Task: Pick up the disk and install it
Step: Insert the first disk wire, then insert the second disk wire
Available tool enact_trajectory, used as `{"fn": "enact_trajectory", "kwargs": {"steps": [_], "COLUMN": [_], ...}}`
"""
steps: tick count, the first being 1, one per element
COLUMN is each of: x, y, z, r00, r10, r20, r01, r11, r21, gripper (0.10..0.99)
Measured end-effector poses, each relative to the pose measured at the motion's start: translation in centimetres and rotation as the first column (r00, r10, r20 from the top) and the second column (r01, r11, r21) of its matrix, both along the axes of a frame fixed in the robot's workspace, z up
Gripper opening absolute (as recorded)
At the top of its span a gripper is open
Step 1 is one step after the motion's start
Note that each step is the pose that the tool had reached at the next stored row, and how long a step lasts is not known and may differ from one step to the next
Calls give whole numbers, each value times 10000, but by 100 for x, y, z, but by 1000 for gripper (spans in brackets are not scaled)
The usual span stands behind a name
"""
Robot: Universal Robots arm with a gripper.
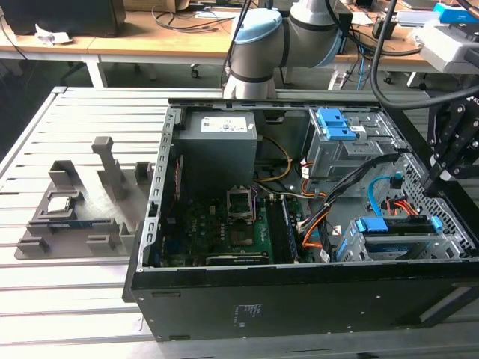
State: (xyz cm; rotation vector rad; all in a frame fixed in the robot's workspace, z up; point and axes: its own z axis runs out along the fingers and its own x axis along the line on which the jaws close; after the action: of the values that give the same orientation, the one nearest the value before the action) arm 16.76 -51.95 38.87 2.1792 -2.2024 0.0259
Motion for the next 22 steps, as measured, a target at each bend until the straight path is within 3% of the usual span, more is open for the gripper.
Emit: {"fn": "enact_trajectory", "kwargs": {"steps": [5, 9, 12, 13, 16, 18, 22], "x": [0, 0, -1, -6, -170, -276, -329], "y": [0, 3, 78, 136, 251, 265, 260], "z": [2, 5, 1, -8, -51, -83, -156], "r00": [10000, 10000, 10000, 10000, 10000, 10000, 10000], "r10": [-1, 0, 0, -1, 1, 9, 34], "r20": [0, 0, 0, 0, -1, 0, 0], "r01": [1, 0, 0, 1, -1, -9, -34], "r11": [10000, 10000, 10000, 10000, 10000, 10000, 10000], "r21": [0, -3, -3, 1, -1, -4, -43], "gripper": [114, 361, 361, 361, 361, 361, 361]}}
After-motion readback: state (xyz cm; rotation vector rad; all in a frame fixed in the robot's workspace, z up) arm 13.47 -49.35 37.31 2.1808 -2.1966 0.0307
